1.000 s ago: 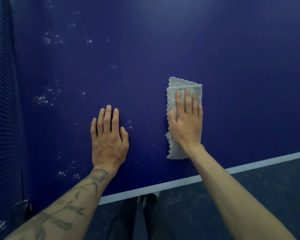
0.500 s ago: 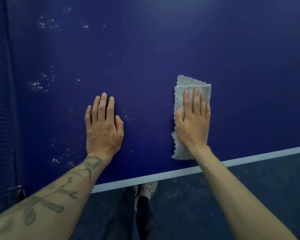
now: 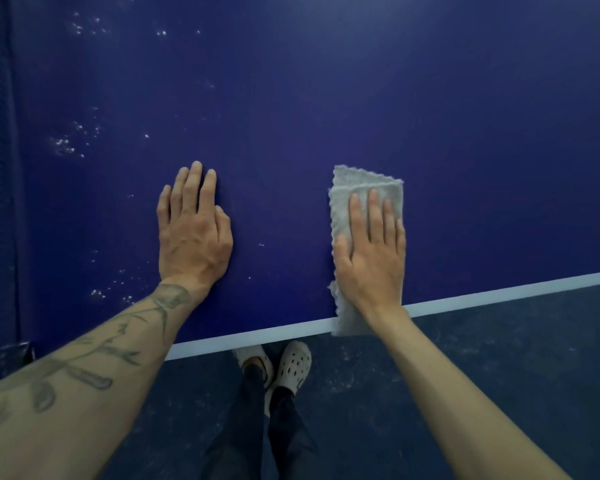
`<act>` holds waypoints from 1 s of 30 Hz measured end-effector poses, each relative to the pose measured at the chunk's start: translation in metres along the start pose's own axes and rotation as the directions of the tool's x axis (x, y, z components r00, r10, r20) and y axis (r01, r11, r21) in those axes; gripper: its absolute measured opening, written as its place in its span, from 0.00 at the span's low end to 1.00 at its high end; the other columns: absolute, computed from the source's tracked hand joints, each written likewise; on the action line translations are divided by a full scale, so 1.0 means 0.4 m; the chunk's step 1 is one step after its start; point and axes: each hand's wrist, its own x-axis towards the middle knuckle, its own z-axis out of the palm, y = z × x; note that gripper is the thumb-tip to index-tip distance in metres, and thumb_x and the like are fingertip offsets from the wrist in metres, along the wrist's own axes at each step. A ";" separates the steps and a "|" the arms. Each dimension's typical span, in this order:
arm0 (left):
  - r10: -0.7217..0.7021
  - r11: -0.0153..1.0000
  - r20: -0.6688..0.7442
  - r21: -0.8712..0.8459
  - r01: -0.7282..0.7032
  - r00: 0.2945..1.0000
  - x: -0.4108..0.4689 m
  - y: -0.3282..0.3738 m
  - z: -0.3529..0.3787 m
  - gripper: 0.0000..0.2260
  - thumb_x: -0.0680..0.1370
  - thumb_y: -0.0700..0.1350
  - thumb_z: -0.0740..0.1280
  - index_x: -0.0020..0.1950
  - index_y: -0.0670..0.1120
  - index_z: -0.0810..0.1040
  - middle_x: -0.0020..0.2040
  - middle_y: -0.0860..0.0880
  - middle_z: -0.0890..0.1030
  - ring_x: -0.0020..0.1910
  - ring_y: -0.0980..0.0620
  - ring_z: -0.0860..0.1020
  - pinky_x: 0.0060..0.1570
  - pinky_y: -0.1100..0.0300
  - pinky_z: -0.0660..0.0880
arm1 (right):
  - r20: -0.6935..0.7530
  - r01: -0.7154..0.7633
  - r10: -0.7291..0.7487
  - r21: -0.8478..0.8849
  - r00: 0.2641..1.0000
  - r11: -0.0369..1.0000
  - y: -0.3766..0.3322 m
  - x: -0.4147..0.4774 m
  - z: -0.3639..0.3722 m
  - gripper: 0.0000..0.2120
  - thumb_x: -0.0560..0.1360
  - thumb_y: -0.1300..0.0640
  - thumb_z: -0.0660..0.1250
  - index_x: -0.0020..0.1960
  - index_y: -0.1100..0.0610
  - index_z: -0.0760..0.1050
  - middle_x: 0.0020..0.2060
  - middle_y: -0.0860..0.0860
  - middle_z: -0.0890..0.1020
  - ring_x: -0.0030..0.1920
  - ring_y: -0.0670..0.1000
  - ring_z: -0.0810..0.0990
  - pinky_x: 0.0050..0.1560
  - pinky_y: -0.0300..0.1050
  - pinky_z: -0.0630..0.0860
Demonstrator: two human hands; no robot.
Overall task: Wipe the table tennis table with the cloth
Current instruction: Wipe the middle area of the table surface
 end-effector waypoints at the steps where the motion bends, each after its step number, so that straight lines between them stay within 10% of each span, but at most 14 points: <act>1: 0.002 1.000 0.001 -0.001 -0.002 1.000 -0.001 0.002 0.000 0.24 0.86 0.45 0.54 0.82 0.42 0.62 0.84 0.43 0.60 0.84 0.44 0.56 0.83 0.45 0.49 | -0.016 -0.033 0.033 0.003 0.999 0.999 -0.022 0.014 0.002 0.33 0.86 0.44 0.47 0.88 0.51 0.43 0.87 0.53 0.42 0.86 0.53 0.40 0.86 0.59 0.43; 8: 0.014 0.999 0.040 -0.050 -0.012 0.999 -0.007 -0.003 -0.017 0.23 0.87 0.44 0.56 0.83 0.42 0.61 0.84 0.43 0.59 0.84 0.44 0.55 0.83 0.46 0.47 | 0.005 0.354 -0.354 -0.015 0.935 0.935 -0.070 -0.080 0.044 0.33 0.86 0.43 0.49 0.88 0.53 0.47 0.87 0.54 0.44 0.86 0.55 0.43 0.85 0.59 0.47; 15: 0.017 1.000 0.062 -0.011 -0.017 0.998 -0.091 -0.043 -0.059 0.23 0.87 0.43 0.59 0.82 0.40 0.63 0.83 0.40 0.60 0.83 0.41 0.57 0.83 0.44 0.50 | -0.015 -0.070 0.069 -0.005 0.997 0.998 0.041 -0.049 -0.014 0.32 0.86 0.44 0.44 0.88 0.51 0.43 0.87 0.53 0.44 0.86 0.54 0.41 0.85 0.59 0.44; 25: -0.036 0.999 0.050 0.035 0.034 0.998 -0.103 -0.191 -0.104 0.23 0.87 0.43 0.59 0.81 0.39 0.64 0.83 0.39 0.62 0.82 0.39 0.59 0.82 0.42 0.53 | 0.005 0.354 -0.354 0.040 0.935 0.934 -0.307 -0.115 0.084 0.34 0.86 0.44 0.51 0.88 0.53 0.46 0.87 0.54 0.43 0.86 0.54 0.42 0.85 0.59 0.46; 30: -0.028 0.999 0.039 0.019 0.027 0.999 -0.049 -0.256 -0.122 0.23 0.87 0.44 0.59 0.82 0.39 0.63 0.83 0.39 0.61 0.83 0.40 0.58 0.82 0.43 0.53 | 0.020 0.015 -0.016 0.014 1.000 1.000 -0.251 -0.071 0.058 0.33 0.86 0.44 0.45 0.87 0.52 0.43 0.87 0.53 0.42 0.86 0.53 0.39 0.85 0.59 0.44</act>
